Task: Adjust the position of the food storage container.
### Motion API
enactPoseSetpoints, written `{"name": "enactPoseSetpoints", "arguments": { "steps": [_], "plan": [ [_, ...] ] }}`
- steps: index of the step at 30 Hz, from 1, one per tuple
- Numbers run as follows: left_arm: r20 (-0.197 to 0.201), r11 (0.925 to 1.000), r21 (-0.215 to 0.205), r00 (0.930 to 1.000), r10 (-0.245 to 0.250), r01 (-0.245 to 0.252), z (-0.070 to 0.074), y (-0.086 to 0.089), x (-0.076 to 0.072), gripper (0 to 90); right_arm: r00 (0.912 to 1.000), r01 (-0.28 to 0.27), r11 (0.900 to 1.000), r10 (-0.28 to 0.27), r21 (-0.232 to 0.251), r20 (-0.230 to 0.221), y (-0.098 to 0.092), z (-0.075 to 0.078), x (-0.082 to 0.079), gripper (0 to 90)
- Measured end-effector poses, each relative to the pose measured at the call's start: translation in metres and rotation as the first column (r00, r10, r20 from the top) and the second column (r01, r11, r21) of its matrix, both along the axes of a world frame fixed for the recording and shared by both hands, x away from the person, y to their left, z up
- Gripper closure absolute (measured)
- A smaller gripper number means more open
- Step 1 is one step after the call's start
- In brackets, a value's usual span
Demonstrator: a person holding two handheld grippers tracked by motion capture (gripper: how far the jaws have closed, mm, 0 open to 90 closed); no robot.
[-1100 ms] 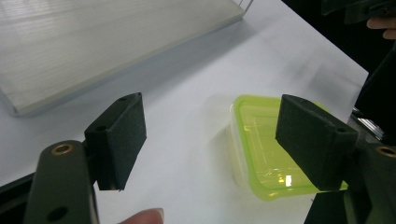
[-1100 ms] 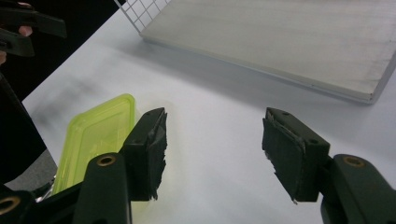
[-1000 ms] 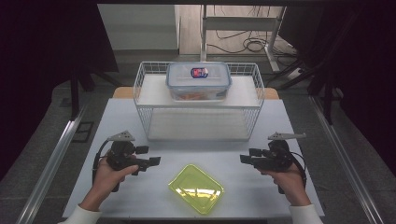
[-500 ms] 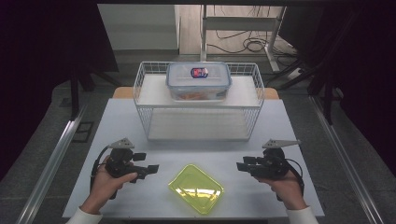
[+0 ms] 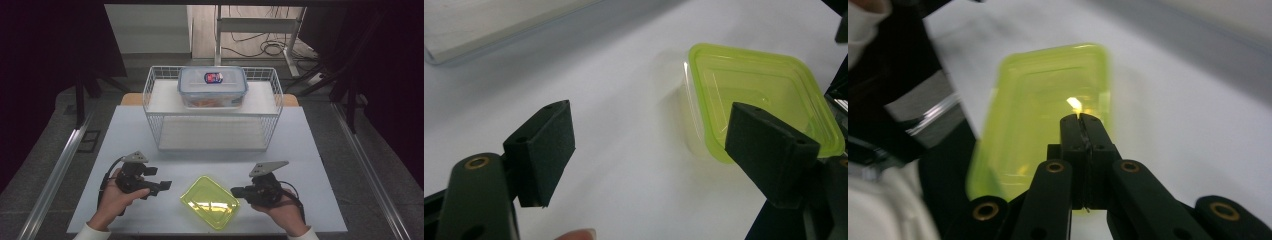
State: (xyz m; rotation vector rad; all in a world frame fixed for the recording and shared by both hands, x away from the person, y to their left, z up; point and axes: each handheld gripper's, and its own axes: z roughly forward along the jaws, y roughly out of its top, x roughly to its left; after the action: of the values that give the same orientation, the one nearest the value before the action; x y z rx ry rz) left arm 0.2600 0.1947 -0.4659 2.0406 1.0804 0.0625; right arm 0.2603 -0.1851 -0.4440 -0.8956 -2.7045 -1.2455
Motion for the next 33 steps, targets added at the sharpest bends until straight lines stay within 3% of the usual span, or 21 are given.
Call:
{"name": "enactPoseSetpoints", "arguments": {
  "steps": [6, 19, 22, 25, 26, 33],
  "plan": [
    [-0.008, 1.0000, 0.001, 1.0000, -0.004, 0.004, -0.003, -0.003, 0.001, 19.2, 0.9985, -0.048, 0.999, 0.047, -0.019, -0.028, 0.020, -0.012, -0.007, 89.2],
    [-0.028, 1.0000, 0.007, 0.9996, 0.004, -0.004, -0.010, 0.000, 0.004, 19.2, 0.9911, -0.132, 0.990, 0.131, -0.046, -0.021, 0.047, -0.016, -0.027, 89.2],
    [-0.028, 0.9999, 0.012, 0.9996, 0.003, -0.002, -0.011, -0.001, 0.004, 19.2, 0.9828, -0.181, 0.983, 0.179, -0.038, -0.043, 0.058, -0.020, -0.037, 89.3],
    [-0.027, 0.9999, 0.015, 0.9996, 0.003, -0.003, -0.012, -0.001, 0.003, 19.1, 0.9724, -0.230, 0.970, 0.226, -0.080, -0.056, 0.072, -0.027, -0.049, 89.3],
    [-0.028, 0.9999, 0.012, 0.9996, 0.003, -0.002, -0.012, -0.001, 0.003, 19.1, 0.9667, -0.254, 0.961, 0.250, -0.108, -0.056, 0.078, -0.031, -0.055, 89.3],
    [-0.026, 0.9999, 0.015, 0.9997, 0.004, -0.004, -0.013, 0.000, 0.004, 19.1, 0.9603, -0.278, 0.949, 0.271, -0.146, -0.066, 0.084, -0.037, -0.064, 89.3]
  ]
}}
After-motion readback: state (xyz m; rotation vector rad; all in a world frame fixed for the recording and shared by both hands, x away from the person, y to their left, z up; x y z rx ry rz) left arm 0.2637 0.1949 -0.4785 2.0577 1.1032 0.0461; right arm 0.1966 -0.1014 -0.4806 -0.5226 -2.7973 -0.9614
